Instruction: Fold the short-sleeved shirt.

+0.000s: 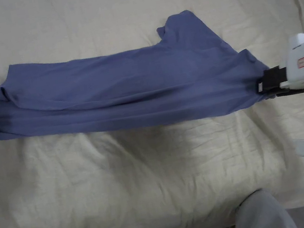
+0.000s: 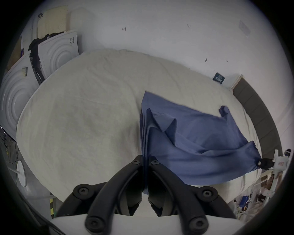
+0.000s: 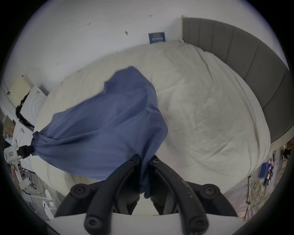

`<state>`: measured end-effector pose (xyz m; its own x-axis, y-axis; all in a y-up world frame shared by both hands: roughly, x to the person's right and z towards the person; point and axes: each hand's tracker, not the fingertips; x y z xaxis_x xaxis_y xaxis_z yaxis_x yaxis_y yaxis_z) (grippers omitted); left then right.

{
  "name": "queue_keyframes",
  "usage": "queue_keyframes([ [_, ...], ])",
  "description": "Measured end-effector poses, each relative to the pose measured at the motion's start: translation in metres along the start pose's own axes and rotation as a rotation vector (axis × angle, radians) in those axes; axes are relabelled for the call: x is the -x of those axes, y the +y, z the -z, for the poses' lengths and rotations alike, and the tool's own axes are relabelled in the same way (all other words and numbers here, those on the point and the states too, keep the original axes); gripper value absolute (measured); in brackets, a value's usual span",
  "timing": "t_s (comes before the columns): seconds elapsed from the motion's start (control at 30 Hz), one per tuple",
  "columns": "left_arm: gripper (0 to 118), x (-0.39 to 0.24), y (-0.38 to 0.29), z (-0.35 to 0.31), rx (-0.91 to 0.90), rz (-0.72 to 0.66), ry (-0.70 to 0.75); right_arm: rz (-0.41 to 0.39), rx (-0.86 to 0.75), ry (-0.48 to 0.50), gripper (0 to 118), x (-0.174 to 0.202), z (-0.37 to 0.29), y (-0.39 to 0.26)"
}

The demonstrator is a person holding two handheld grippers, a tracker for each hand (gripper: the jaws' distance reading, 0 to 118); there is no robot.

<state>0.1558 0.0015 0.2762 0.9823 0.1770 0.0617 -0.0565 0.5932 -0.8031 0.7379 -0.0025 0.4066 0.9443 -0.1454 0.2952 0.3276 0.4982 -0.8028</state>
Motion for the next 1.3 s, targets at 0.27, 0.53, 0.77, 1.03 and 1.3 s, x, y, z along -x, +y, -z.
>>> queue_keyframes([
  [0.27,5,0.024,-0.085,-0.028,0.044,-0.076,-0.037,0.080,0.028,-0.003,13,-0.028,0.000,-0.074],
  [0.53,74,0.042,-0.151,0.010,0.167,-0.168,0.109,0.077,0.040,-0.070,64,-0.022,0.014,-0.120],
  [0.77,118,0.024,-0.103,-0.050,-0.128,-0.060,0.078,-0.086,-0.263,-0.079,108,0.007,-0.062,-0.090],
  [1.03,118,-0.066,-0.099,-0.105,-0.628,0.297,0.133,-0.181,-0.753,-0.066,118,0.074,-0.126,-0.093],
  [1.3,88,-0.100,-0.117,-0.098,-0.756,0.323,0.087,-0.174,-0.855,-0.036,112,0.107,-0.120,-0.115],
])
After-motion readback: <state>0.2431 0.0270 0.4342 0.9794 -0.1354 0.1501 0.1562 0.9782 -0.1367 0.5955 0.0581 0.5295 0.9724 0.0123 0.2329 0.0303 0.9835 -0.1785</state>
